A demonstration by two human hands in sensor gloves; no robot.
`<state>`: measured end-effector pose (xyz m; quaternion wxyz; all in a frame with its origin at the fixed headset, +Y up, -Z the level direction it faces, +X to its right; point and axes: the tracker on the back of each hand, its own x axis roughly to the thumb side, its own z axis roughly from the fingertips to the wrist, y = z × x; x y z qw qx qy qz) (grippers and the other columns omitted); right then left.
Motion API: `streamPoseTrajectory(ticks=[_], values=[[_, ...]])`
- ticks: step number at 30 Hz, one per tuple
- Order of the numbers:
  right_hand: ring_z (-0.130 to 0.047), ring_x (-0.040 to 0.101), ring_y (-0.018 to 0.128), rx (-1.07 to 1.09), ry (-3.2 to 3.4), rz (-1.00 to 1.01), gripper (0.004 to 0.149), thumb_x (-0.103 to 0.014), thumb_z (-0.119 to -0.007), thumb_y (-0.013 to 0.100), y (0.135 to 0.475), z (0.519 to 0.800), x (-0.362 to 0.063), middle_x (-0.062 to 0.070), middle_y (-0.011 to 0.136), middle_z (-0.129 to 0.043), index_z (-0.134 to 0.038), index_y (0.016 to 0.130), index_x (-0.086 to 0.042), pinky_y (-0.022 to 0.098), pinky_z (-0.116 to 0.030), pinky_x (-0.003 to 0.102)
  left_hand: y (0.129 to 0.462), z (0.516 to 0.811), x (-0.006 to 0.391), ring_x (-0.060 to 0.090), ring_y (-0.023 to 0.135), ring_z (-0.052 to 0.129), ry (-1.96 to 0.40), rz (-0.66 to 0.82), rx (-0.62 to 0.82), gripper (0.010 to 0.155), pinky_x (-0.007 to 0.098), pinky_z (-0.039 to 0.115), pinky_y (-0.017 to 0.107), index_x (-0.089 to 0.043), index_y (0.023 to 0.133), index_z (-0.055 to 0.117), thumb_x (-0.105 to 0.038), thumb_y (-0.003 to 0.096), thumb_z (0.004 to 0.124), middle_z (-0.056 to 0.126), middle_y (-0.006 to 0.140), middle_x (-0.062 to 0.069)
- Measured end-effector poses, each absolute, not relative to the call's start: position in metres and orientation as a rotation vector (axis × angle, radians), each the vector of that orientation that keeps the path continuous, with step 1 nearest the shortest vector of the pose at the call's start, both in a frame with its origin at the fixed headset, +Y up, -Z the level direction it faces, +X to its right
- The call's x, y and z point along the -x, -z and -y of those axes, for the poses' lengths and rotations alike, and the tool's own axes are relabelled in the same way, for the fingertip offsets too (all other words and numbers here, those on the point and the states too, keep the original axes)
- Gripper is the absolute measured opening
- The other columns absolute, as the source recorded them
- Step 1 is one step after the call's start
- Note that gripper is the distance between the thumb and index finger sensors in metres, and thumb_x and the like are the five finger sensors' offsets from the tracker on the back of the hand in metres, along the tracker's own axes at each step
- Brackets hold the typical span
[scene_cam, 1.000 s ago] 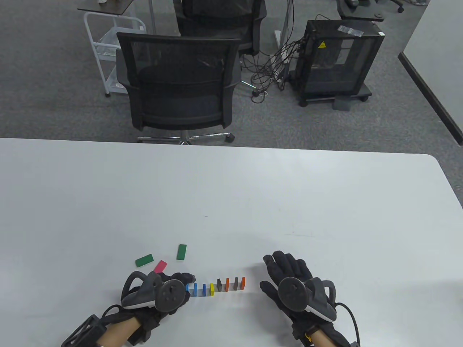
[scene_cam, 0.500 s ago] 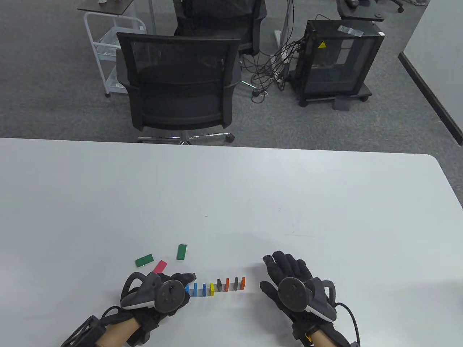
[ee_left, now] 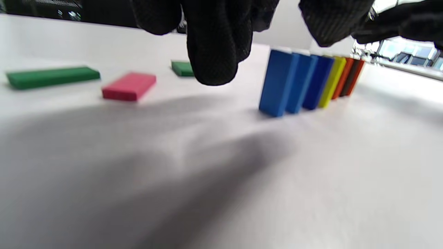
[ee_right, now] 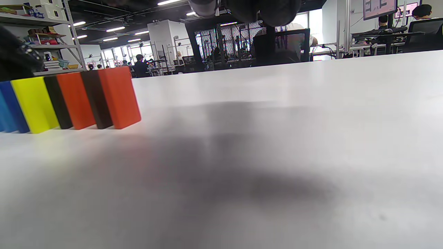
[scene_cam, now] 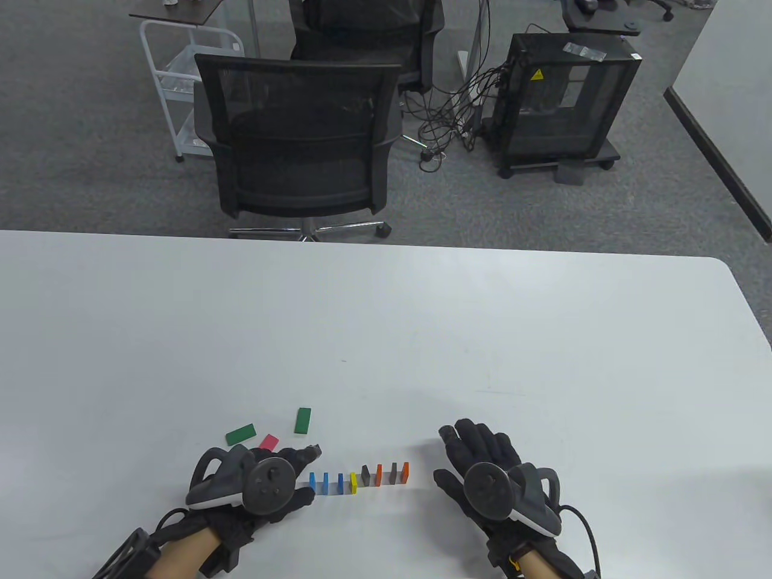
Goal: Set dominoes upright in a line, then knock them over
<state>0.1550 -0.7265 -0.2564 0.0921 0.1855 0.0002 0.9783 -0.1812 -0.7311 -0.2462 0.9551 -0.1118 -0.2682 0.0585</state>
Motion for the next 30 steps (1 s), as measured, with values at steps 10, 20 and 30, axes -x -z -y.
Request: streamPoseTrajectory(ticks=[10,20,30], values=[[-0.054,0.041,0.108,-0.545,-2.904,0.0,0.07,-0.055,-0.057,0.055,0.257,0.727,-0.156,0.017,0.119,-0.045,-0.053,0.116,-0.018,0.08,-0.04,0.056,0.309,0.726,0.178,0.023,0.078,0.098,0.035,0.357,0.215,0.057,0.046,0.067,0.076,-0.012,0.113,0.069,-0.045,0.0665,0.071,0.087,0.104,0.013],[-0.054,0.041,0.108,-0.54,-2.9,0.016,0.07,-0.054,-0.057,0.055,0.257,0.726,-0.157,0.017,0.118,-0.046,-0.054,0.115,-0.018,0.08,-0.04,0.056,0.354,0.756,0.154,0.02,0.07,0.098,0.208,0.297,0.394,0.066,0.044,0.069,0.073,-0.012,0.116,0.064,-0.053,0.0643,0.071,0.091,0.097,0.009],[-0.055,0.041,0.107,-0.533,-2.911,0.013,0.07,-0.054,-0.057,0.055,0.257,0.727,-0.158,0.017,0.118,-0.047,-0.054,0.115,-0.018,0.079,-0.041,0.056,0.358,0.763,0.144,0.016,0.067,0.095,0.288,0.294,0.403,0.062,0.042,0.068,0.073,-0.013,0.118,0.061,-0.043,0.0655,0.075,0.089,0.091,0.009]])
